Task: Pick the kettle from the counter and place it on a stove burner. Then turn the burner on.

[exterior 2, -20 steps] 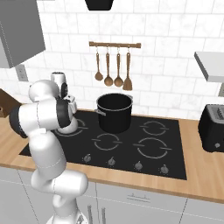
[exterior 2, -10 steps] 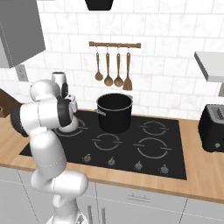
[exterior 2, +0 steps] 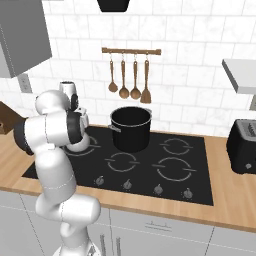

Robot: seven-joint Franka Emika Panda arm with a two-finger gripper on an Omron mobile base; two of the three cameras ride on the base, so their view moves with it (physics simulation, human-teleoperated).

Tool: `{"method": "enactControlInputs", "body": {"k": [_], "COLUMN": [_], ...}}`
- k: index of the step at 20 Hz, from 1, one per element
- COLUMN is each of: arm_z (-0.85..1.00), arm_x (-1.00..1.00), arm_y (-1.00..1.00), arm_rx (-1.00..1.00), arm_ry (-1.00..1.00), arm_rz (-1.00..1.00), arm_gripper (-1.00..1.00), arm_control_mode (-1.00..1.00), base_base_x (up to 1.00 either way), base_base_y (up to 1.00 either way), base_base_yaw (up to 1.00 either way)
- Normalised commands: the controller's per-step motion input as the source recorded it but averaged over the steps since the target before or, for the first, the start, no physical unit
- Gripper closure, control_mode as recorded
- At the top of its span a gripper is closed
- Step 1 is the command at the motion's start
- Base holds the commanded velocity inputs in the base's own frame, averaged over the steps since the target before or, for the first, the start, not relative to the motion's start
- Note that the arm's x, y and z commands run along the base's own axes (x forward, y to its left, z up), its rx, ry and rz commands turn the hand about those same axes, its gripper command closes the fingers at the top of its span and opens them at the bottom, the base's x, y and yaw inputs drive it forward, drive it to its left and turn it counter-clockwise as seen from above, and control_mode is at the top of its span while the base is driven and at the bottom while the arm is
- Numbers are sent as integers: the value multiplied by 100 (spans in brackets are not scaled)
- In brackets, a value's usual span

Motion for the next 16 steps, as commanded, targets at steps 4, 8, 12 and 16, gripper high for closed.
{"method": "enactControlInputs", "body": {"k": [4, 8, 12, 16], "arm_z": [0, 0, 24, 41], "arm_x": [0, 0, -24, -82], "arm_y": [0, 0, 0, 0], "arm_rx": [0, 0, 0, 2], "arm_ry": [0, 0, 0, 0], "arm_rz": [0, 0, 0, 0], "arm_gripper": [-100, -100, -100, -100], "arm_control_mode": [-100, -100, -100, -100], "base_base_x": [0, 0, 0, 0], "base_base_y": [0, 0, 0, 0], "base_base_yaw": [0, 0, 0, 0]}}
